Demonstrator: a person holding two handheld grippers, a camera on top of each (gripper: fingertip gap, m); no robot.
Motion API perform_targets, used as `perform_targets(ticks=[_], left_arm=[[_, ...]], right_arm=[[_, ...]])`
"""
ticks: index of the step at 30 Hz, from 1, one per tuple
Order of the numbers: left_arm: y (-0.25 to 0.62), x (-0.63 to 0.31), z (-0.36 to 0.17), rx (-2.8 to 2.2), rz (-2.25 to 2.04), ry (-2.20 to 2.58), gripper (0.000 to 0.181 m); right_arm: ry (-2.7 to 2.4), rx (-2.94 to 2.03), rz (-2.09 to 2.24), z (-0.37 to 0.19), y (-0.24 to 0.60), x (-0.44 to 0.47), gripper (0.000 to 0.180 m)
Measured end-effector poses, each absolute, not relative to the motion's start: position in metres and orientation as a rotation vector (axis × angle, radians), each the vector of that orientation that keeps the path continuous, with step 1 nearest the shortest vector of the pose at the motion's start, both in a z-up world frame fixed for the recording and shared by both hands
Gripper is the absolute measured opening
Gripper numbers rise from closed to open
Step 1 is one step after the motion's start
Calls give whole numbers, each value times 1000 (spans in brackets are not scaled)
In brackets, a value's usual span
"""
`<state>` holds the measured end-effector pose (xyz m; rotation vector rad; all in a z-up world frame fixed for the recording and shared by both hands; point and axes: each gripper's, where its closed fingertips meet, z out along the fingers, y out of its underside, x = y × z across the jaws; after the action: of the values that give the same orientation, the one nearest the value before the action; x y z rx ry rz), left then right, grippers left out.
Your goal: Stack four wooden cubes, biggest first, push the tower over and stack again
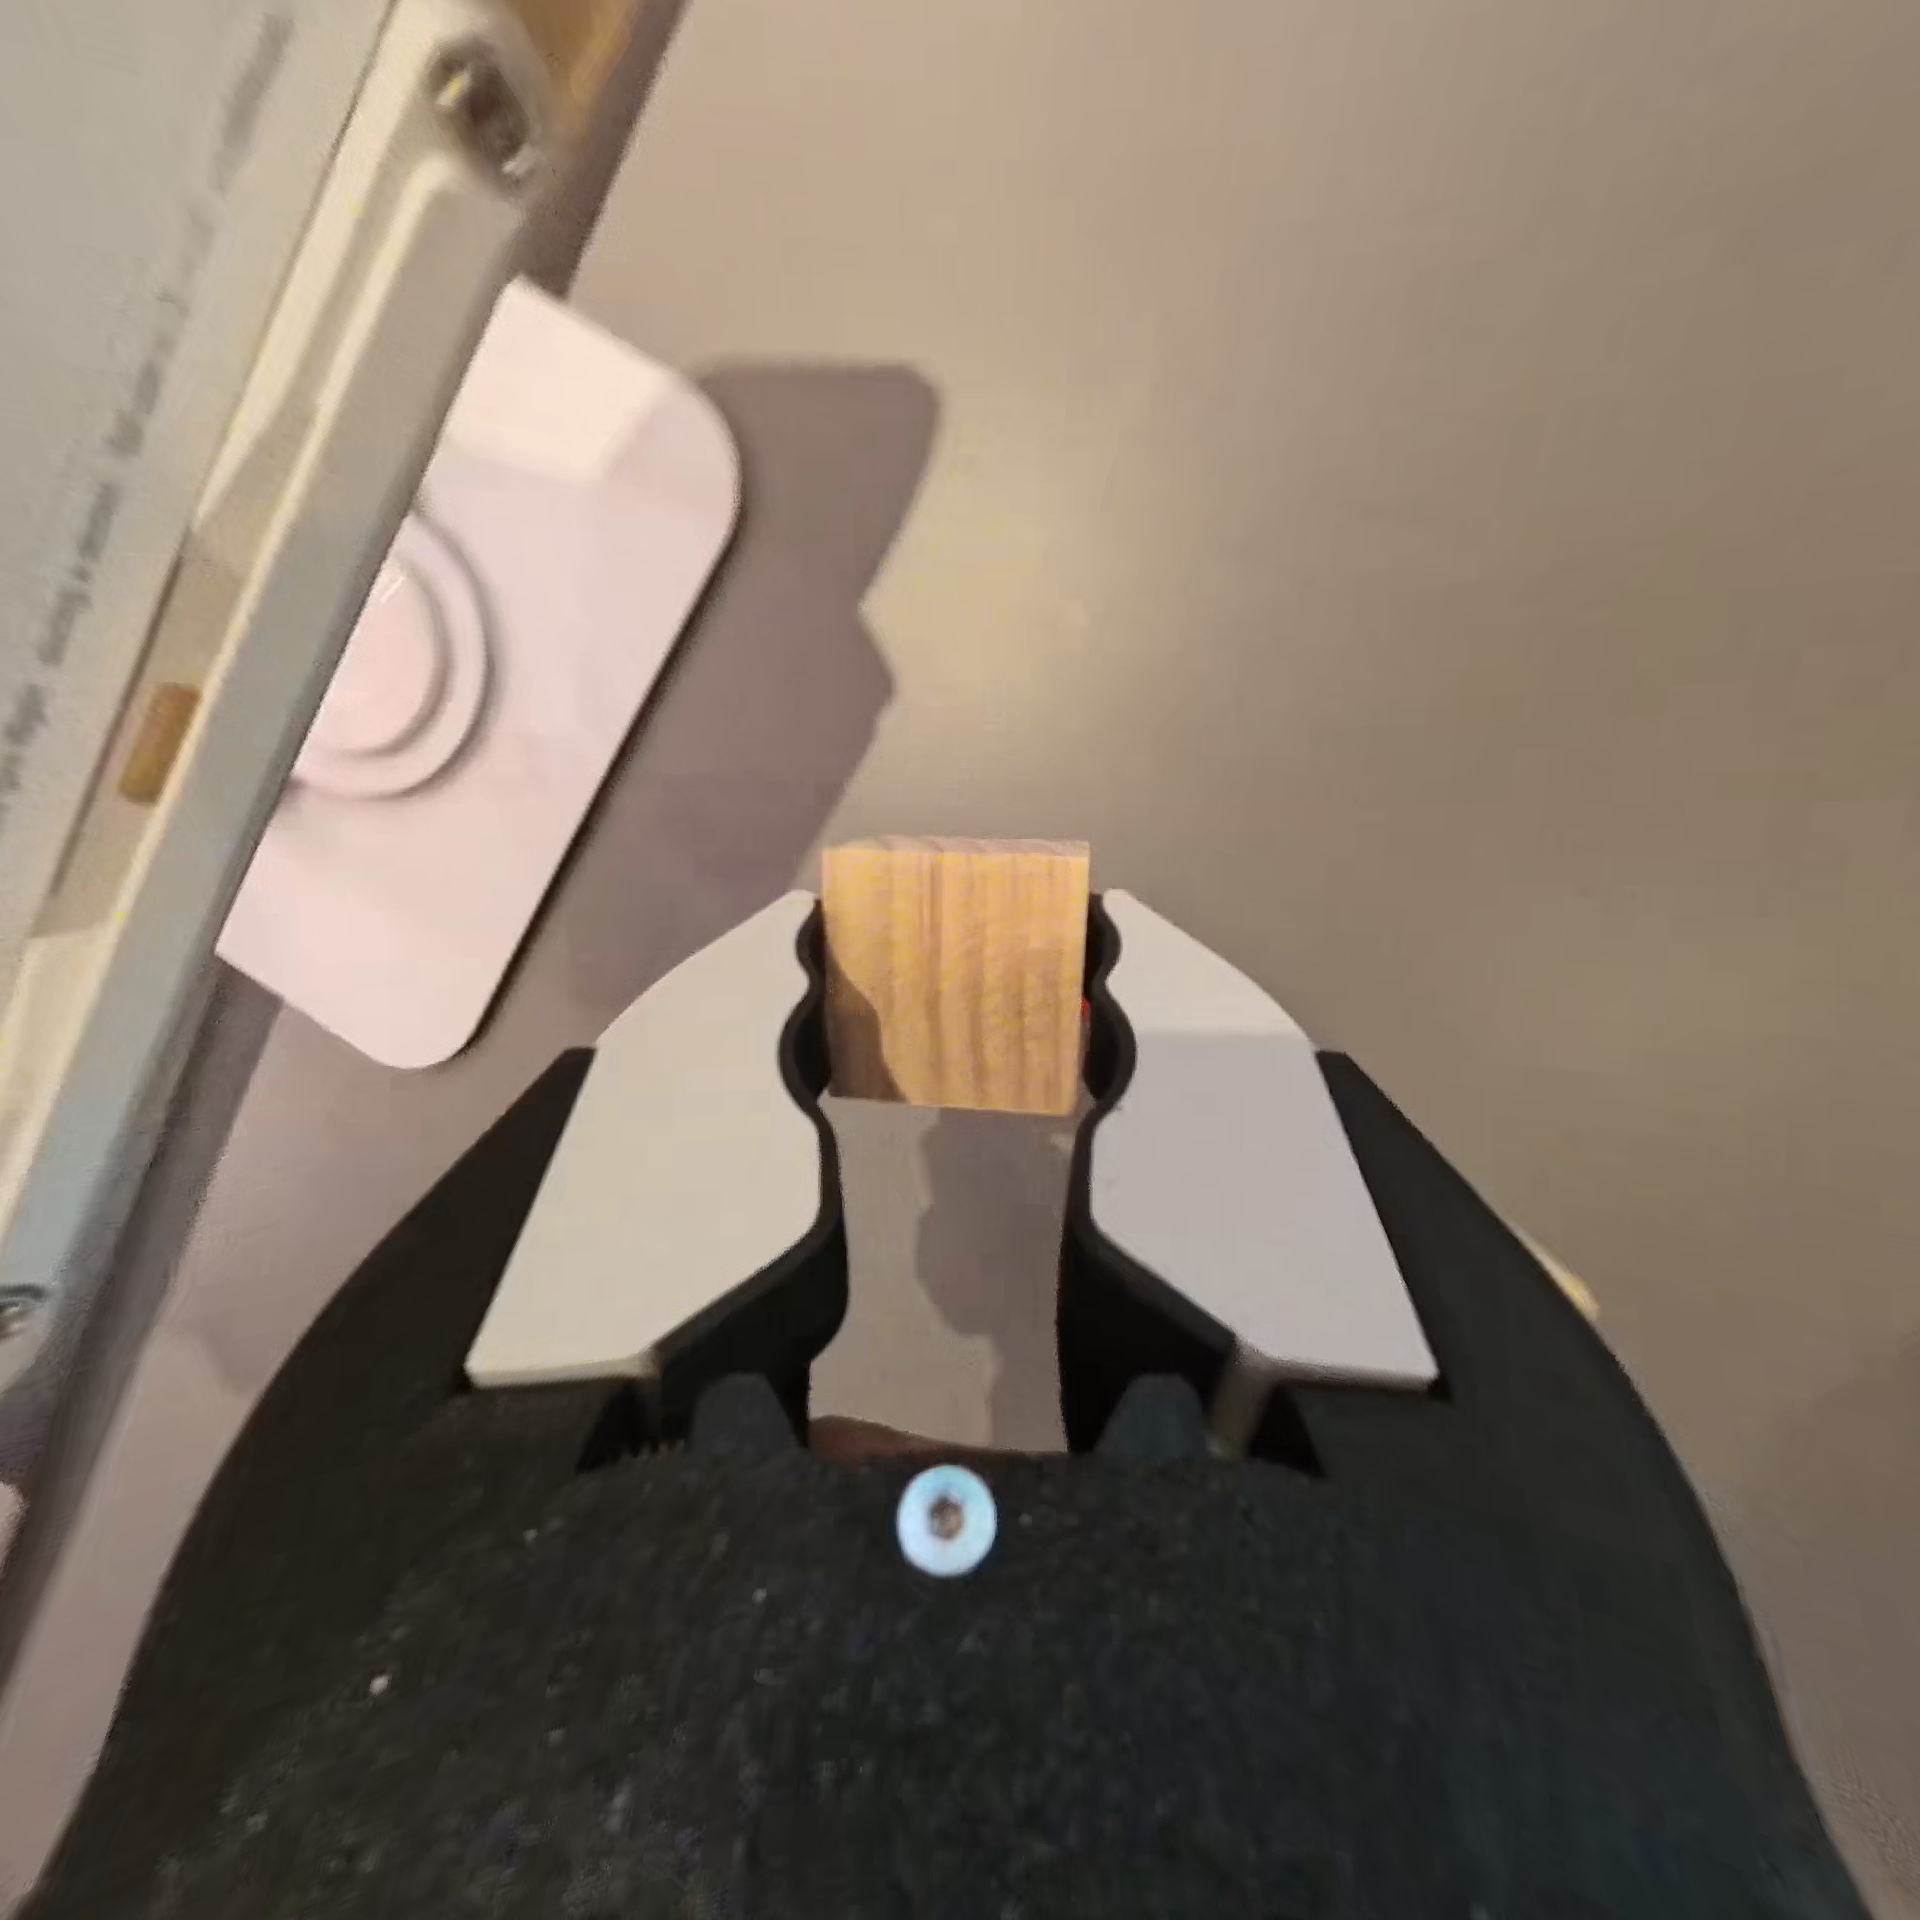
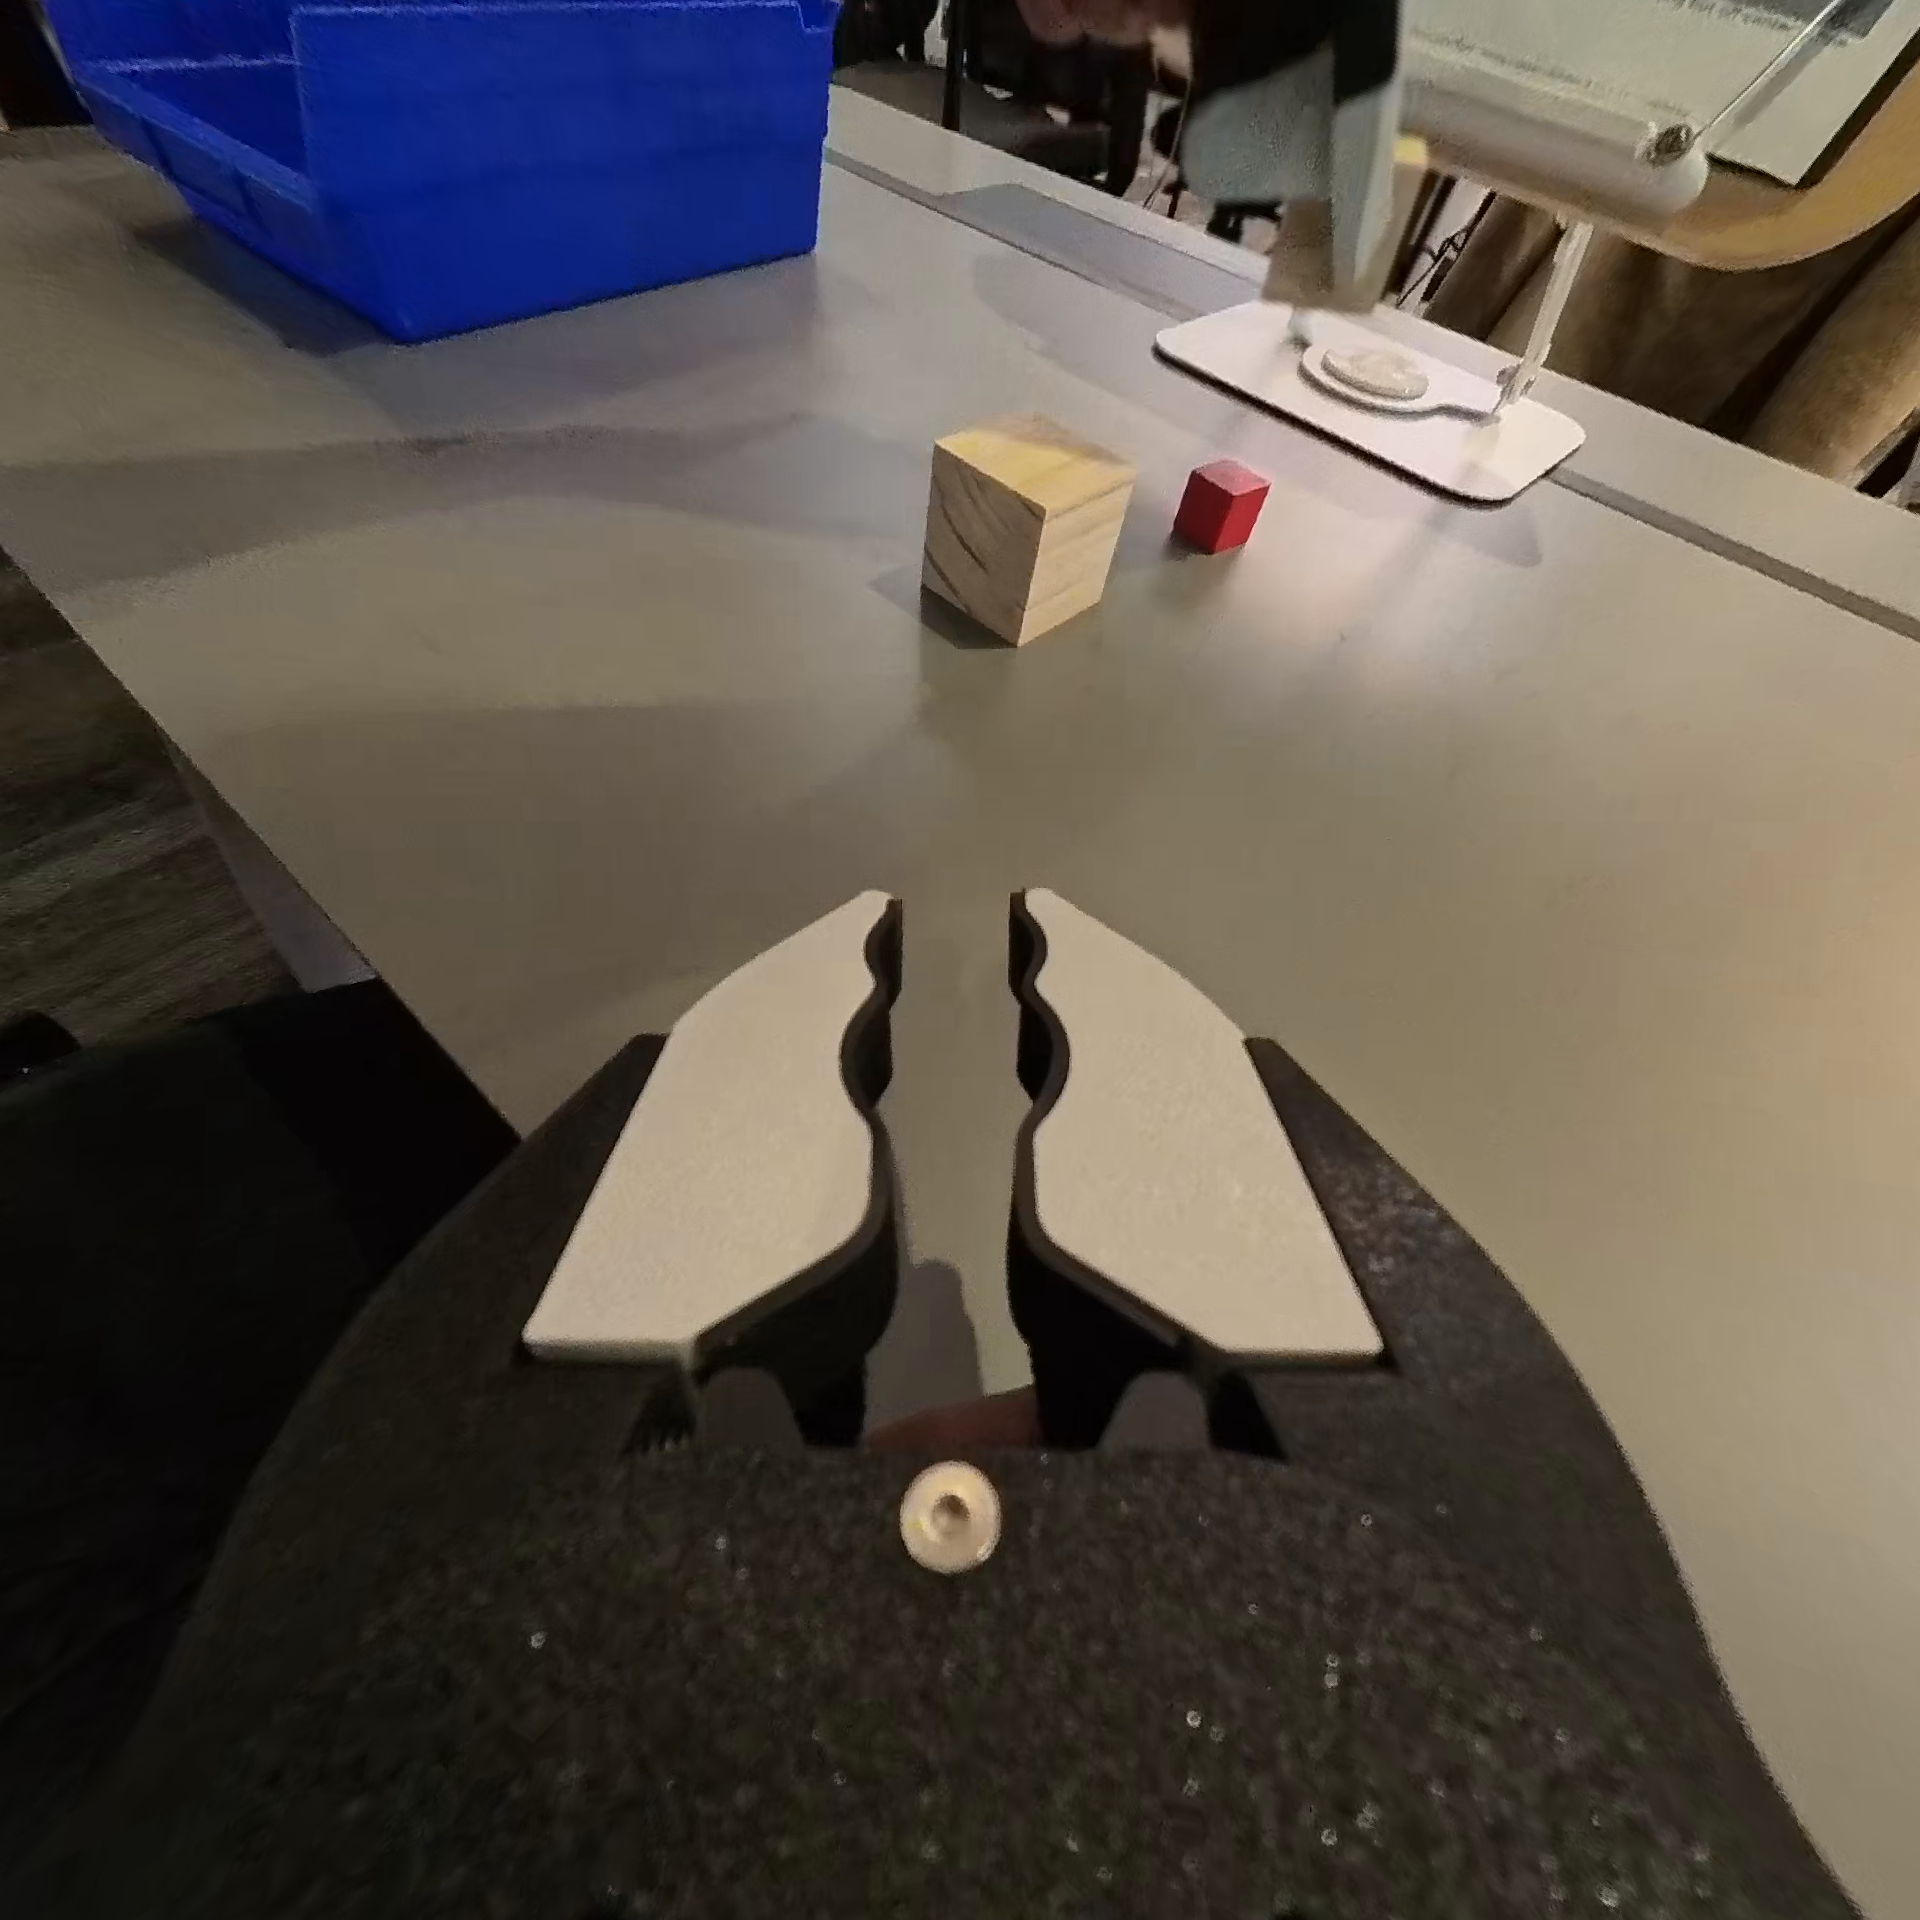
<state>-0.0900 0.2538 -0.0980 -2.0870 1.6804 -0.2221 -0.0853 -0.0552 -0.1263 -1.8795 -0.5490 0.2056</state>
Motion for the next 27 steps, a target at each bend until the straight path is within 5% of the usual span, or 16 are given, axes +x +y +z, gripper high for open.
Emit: perform_targets(ticks=[10,27], left_arm=[[143,-129,-81,-1744,-286,2179,46],[135,-144,-130,-1746,-269,2272,46]], right_arm=[[-552,-1872,200,-123,-58,-88,19],[-572,-1888,189,-130,-59,-91,18]])
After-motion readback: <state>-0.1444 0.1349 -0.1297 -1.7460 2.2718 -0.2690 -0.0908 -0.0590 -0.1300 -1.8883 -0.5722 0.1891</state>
